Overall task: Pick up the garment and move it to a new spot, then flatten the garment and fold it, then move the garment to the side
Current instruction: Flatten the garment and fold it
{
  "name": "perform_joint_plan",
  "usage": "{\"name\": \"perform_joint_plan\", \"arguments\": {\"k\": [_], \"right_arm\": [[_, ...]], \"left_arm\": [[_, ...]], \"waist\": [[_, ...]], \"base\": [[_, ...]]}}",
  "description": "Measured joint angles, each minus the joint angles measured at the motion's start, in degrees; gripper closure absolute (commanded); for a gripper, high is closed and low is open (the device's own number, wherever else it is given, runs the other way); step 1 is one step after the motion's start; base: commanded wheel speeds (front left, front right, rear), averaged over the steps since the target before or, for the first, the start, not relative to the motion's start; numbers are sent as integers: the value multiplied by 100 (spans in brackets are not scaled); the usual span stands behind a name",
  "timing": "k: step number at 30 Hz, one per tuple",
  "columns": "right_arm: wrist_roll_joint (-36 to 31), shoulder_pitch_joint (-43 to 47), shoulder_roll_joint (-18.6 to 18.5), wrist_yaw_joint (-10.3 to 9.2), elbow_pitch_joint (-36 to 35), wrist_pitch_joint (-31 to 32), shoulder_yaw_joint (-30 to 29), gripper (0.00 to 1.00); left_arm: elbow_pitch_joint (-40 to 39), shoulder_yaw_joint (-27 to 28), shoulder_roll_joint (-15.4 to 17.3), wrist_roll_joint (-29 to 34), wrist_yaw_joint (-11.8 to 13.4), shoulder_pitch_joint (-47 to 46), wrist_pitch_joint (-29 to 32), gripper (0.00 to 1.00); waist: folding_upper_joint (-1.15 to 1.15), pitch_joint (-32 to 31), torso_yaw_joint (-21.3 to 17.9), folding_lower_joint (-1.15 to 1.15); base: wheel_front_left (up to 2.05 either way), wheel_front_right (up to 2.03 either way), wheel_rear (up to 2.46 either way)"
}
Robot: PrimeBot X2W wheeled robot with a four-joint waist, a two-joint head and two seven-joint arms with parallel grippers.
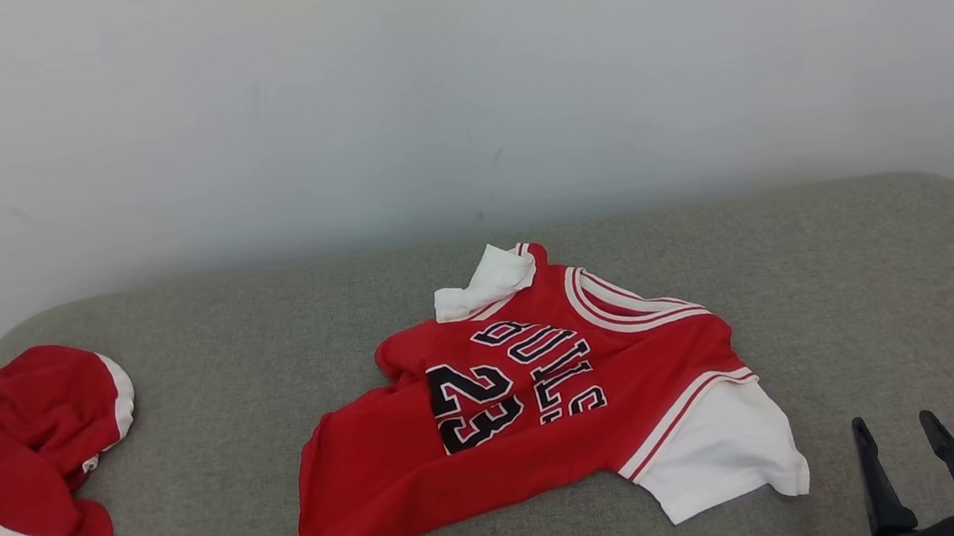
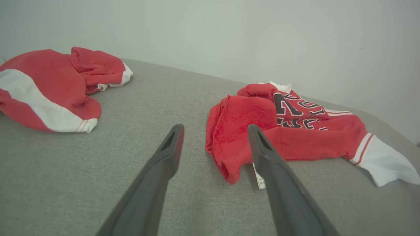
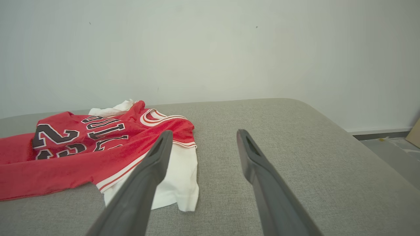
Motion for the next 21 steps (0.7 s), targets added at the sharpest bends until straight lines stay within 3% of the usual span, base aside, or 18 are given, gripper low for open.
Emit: {"name": "perform_joint_plan", "arguments": {"k": [9, 12, 21], "right_arm": [[29, -761, 60, 0, 601, 1095, -172, 0], [-41, -1187, 55, 0, 1090, 1410, -105, 0], [-46, -1757, 94, 0, 2186, 1544, -78, 0]], "left_arm": [[801, -345, -116, -242, -9, -429, 548, 0], [1285, -475, -149, -259, -10, -779, 609, 0], [1938, -626, -151, -256, -16, -1249, 331, 0]], "waist": [[0, 231, -15, 1], [0, 377, -38, 1], [1, 617, -85, 1]], "base": [[0, 0, 0], [0, 0, 0], [0, 0, 0]]}}
